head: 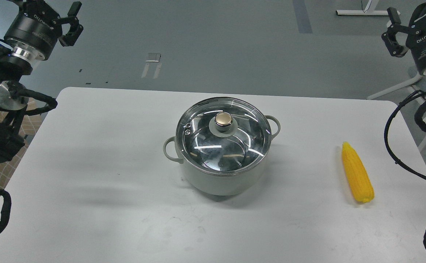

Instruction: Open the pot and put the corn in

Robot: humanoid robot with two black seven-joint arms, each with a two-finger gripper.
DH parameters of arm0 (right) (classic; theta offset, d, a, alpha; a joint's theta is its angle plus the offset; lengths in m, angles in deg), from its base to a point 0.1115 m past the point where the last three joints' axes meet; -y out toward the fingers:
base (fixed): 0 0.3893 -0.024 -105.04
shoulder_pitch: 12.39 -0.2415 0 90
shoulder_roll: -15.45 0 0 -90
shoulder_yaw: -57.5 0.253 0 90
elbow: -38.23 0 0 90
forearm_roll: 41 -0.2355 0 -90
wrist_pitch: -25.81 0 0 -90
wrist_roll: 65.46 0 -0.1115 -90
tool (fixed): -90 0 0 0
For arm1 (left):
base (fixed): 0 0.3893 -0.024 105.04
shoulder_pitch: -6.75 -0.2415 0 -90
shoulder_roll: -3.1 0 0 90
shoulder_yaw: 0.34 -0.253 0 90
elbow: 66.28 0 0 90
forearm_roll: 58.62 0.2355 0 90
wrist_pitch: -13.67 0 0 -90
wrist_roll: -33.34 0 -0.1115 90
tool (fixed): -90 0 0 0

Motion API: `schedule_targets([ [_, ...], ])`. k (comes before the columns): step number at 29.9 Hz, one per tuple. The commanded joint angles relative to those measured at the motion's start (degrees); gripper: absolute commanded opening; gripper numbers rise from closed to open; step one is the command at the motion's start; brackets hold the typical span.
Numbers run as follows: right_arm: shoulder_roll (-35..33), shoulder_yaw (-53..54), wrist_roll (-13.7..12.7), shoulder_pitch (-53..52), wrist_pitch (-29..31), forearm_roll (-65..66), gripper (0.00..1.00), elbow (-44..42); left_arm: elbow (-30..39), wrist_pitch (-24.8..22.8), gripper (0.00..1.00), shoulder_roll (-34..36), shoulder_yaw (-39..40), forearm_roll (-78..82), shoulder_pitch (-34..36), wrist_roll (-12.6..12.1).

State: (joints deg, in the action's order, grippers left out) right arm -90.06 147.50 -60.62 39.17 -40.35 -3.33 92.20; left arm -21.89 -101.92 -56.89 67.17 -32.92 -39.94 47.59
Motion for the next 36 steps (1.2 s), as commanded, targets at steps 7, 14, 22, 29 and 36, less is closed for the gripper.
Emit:
schedule_targets([
  [7, -0.23, -0.09, -0.09, -0.76, -0.73, -0.05, 1.00, -0.27, 1.57, 0.02, 0.97, 0.41, -0.09, -0.03, -0.42, -0.01],
  [14, -0.32, 0.44, -0.09, -0.85, -0.29, -0.05, 1.00, -0.01, 1.05, -0.16, 0.98, 0.67, 0.88, -0.21, -0.06, 0.25],
  [22, -0.40, 0.44, -0.09, -0.67, -0.03, -0.05, 1.00, 0.87, 1.57, -0.25, 0.98, 1.02, 0.35, -1.44, -0.33, 0.25],
  [29, -0.23, 0.35, -0.09, -0.41, -0.03, -0.05, 1.00, 0.96, 1.66, -0.07, 0.98, 1.11, 0.26, -1.44, -0.50, 0.34],
  [36, 0.12, 0.35, -0.09, -0.05, -0.29, -0.05, 1.00, 1.48, 3.42, 0.54, 0.97, 1.11, 0.00, -0.39, -1.56, 0.25],
])
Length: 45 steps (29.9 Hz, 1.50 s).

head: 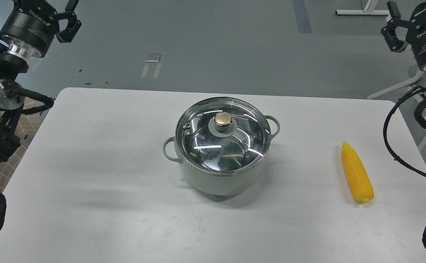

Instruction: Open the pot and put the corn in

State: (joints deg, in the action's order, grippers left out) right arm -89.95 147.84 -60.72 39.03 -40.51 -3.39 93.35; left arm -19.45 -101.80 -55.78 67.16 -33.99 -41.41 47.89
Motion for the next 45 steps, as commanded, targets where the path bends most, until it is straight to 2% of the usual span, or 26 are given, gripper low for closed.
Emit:
schedule_targets([
  [1, -0.25, 0.09, 0.00, 0.09, -0.12, 0.00, 1.00, 0.34, 2.11, 0.43, 0.97, -0.01, 0.01, 1.91, -0.09, 0.03],
  [6, -0.42, 0.09, 0.00, 0.17, -0.12, 0.00, 1.00, 0.34, 12.03, 1.04, 0.93, 0.08, 0.01, 18.14, 0.26, 0.03],
  [10, -0.34, 0.27, 0.00, 0.26, -0.21, 0.00, 1.00, 0.25, 24.06, 2.62, 0.91, -1.14, 0.01, 44.39, 0.61, -0.23],
  [12, -0.34, 0.27, 0.00, 0.26, -0.21, 0.00, 1.00, 0.16, 27.59, 2.71, 0.86, -1.24, -0.17, 50.23, 0.43, -0.41],
  [14, -0.34, 0.36, 0.00, 0.44, -0.21, 0.00, 1.00, 0.07, 31.90, 2.71, 0.83, -1.76, -3.14, 56.92, 0.69, -0.50],
  [16, -0.42, 0.53, 0.00, 0.87, -0.30, 0.00, 1.00, 0.07, 36.38, 2.89, 0.80, -1.94, -9.45, 63.50, 2.09, -0.41],
  [19, -0.51, 0.62, 0.00, 1.58, -0.30, 0.00, 1.00, 0.07, 40.08, 3.15, 0.76, -2.03, -15.88, 70.89, 3.68, -0.14],
  [21, -0.51, 0.97, 0.09, 2.02, -0.30, 0.00, 1.00, 0.16, 41.14, 4.55, 0.68, -2.38, -20.18, 78.16, 4.82, -0.06],
  [24, -0.60, 1.41, 0.00, 2.55, -0.30, 0.00, 1.00, 0.25, 39.84, 8.94, 0.68, -5.97, -27.65, 92.65, 7.37, 0.12],
  [27, -0.95, 1.59, 0.09, 2.55, -0.30, 0.00, 1.00, 0.25, 37.29, 10.88, 0.68, -6.86, -31.88, 98.32, 7.90, 0.38],
  [35, -1.13, 2.29, 0.09, 3.16, -0.12, 0.00, 1.00, 0.34, 35.70, 10.98, 0.74, -5.55, -37.69, 99.04, 7.55, 2.93],
  [40, -0.95, 2.29, 0.09, 3.25, -0.12, 0.00, 1.00, 0.25, 35.43, 10.98, 0.74, -4.40, -38.14, 98.86, 5.97, 2.93],
  [45, -0.51, 2.20, 0.18, 3.34, -0.03, 0.00, 1.00, 0.25, 32.27, 11.24, 0.74, -4.84, -38.14, 99.04, 4.30, 2.84],
])
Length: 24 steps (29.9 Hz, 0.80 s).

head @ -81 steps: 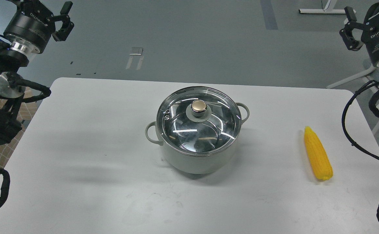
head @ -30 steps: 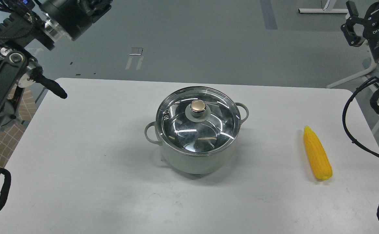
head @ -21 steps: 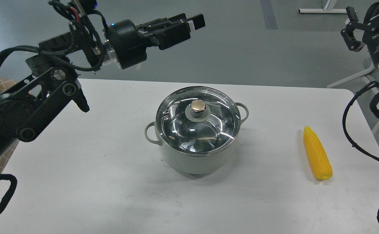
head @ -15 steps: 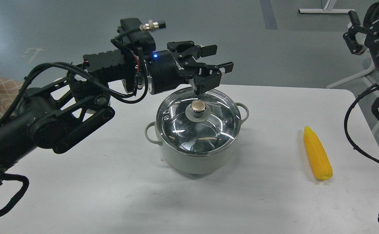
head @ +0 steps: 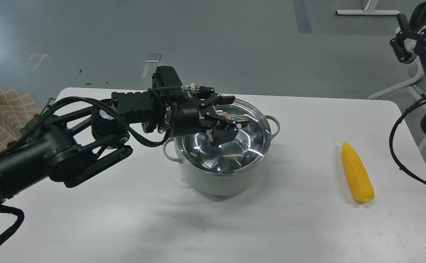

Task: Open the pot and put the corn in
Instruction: 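Reach the left gripper over the pot toward the lid knob, then grasp the glass lid knob with the left gripper and lift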

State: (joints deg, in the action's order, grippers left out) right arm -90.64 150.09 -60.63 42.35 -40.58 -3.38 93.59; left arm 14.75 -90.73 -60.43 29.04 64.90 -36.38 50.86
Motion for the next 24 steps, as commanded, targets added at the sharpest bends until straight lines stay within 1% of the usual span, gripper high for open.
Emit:
schedule_targets([
  [1, 0.18, -0.05, 0.08, 0.02, 0.03, -0.08, 1.00, 0.01, -2.45, 0.17, 0.74, -0.19, -0.03, 0.06, -0.73, -0.12],
  [5, 0.18, -0.05, 0.08, 0.02, 0.12, -0.08, 1.00, 0.01, -4.83, 1.13, 0.74, -0.19, -0.11, 0.06, -1.25, -0.04],
  [15, 0.18, -0.05, 0.08, 0.02, 0.12, -0.08, 1.00, 0.01, -5.01, 2.27, 0.73, -0.19, -0.55, -0.03, -2.84, 0.05],
  [17, 0.18, -0.05, 0.08, 0.02, 0.12, -0.08, 1.00, 0.01, -5.01, 2.89, 0.65, -0.19, -0.46, -0.12, -2.84, 0.14],
  [19, 0.18, -0.05, 0.08, 0.10, 0.12, -0.08, 1.00, 0.01, -4.75, 3.16, 0.47, -0.28, -0.46, -0.03, -2.84, 0.23],
  [21, 0.18, -0.05, 0.08, 0.10, 0.12, -0.08, 1.00, 0.01, -4.74, 3.24, 0.41, -0.19, -0.46, -0.03, -2.93, 0.32],
  [22, 0.18, -0.05, 0.08, 0.10, 0.12, -0.08, 1.00, 0.01, -4.57, 3.24, 0.34, -0.19, -0.46, -0.03, -2.93, 0.32],
  [23, 0.18, -0.05, 0.08, 0.10, 0.12, -0.08, 1.00, 0.01, -4.48, 3.42, 0.31, -0.19, -0.46, -0.03, -3.01, 0.32],
  [24, 0.27, -0.05, 0.00, 0.10, 0.12, -0.08, 1.00, 0.01, -4.39, 3.68, 0.25, -0.19, -0.38, -0.03, -3.10, 0.32],
])
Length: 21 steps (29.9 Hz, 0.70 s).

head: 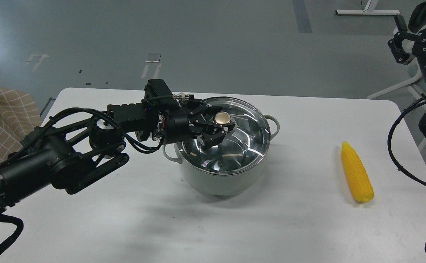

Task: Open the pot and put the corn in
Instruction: 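Grasp the glass lid knob with the left gripper and lift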

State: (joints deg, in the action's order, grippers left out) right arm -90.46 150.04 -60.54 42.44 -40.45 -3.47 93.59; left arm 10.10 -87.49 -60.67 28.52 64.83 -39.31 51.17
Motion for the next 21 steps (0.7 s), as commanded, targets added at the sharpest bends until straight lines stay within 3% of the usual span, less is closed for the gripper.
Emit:
schedule_targets([
  [1, 0.08, 0.01, -0.01, 0.01, -0.01, 0.00, 1.00, 0.01, 0.35, 0.79, 0.22, 0.05, 0.06, 0.04, -0.43, 0.18],
  [8, 0.08, 0.01, -0.01, 0.01, -0.01, 0.00, 1.00, -0.08, 0.96, 1.05, 0.17, 0.49, 0.24, 0.04, -0.52, 0.36],
  [13, 0.08, -0.08, -0.01, 0.01, -0.01, 0.00, 1.00, -0.08, 5.09, 1.05, 0.17, 2.33, 1.29, -0.49, -0.43, 0.36],
  [18, 0.08, 0.01, -0.01, 0.01, 0.08, 0.00, 1.00, -0.17, 10.01, 0.61, 0.17, 7.86, 4.10, -1.27, 0.09, 0.36],
  [21, 0.00, 0.01, -0.01, 0.01, 0.08, 0.00, 1.00, -0.17, 10.37, 0.70, 0.17, 14.62, 6.03, -3.38, 0.09, 0.44],
])
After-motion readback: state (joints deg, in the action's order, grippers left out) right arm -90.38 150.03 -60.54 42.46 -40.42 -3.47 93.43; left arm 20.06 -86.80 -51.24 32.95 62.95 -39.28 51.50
